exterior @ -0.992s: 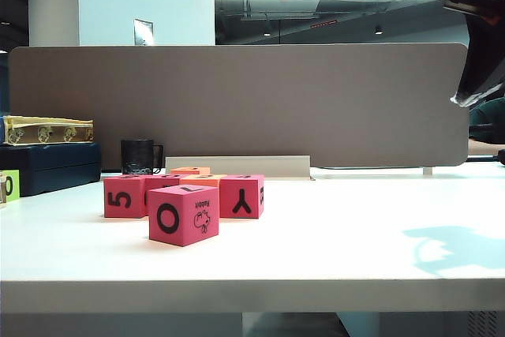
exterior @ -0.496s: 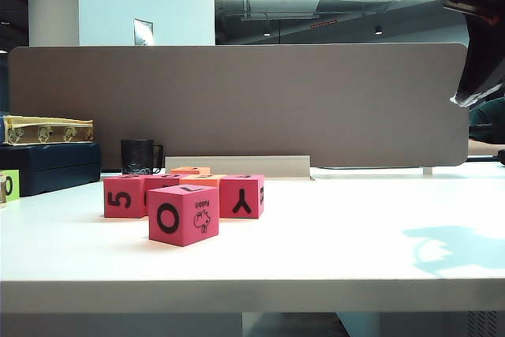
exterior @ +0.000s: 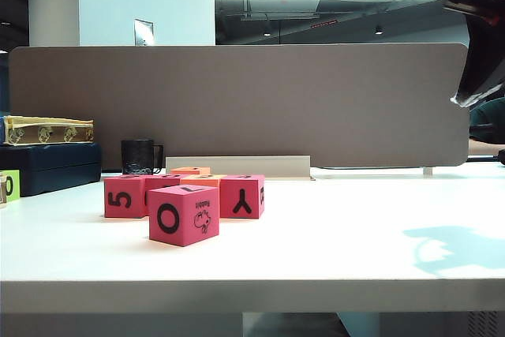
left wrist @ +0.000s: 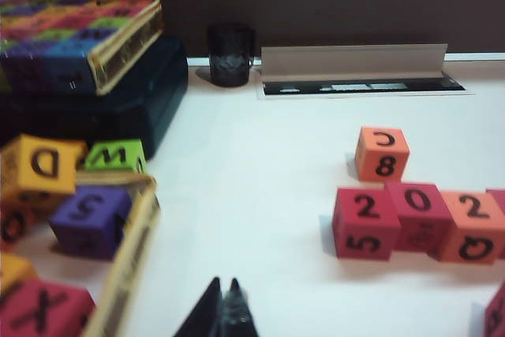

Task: Select the appropriate blocks from the scattered letter blocks on the table and arrange them in a row to spell out "2024".

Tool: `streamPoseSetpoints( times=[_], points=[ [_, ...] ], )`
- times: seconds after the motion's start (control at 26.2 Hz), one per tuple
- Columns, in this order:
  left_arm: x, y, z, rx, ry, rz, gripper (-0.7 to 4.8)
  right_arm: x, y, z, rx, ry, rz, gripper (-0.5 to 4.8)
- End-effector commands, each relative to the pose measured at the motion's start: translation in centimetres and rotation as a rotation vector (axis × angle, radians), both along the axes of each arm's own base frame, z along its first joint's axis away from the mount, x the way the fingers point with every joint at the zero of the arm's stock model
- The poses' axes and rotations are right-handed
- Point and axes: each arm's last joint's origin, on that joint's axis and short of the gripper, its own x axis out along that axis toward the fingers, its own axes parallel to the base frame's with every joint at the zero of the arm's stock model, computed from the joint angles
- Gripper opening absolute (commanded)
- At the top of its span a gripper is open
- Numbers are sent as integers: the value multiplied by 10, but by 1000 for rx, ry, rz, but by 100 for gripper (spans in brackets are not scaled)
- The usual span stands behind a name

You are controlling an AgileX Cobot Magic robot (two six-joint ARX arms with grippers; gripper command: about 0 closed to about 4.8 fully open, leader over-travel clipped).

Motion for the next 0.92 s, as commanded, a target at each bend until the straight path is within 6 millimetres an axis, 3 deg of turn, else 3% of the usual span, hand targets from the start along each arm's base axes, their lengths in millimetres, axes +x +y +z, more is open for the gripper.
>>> streamPoseSetpoints(
  times=[0.04, 0.5, 0.69, 0.92],
  points=[
    [-4, 0, -23, -57, -23, 7, -6, 1, 0, 3, 9, -18, -1, -1],
    [-2, 2, -75, -155, -3, 114, -6, 1, 0, 3, 9, -18, -1, -1],
    [-5, 0, -73, -153, -38, 115, -6, 1, 0, 3, 9, -18, -1, -1],
    [-5, -12, -73, -107, -29, -18, -6, 1, 0, 3, 9, -18, -1, -1]
  ],
)
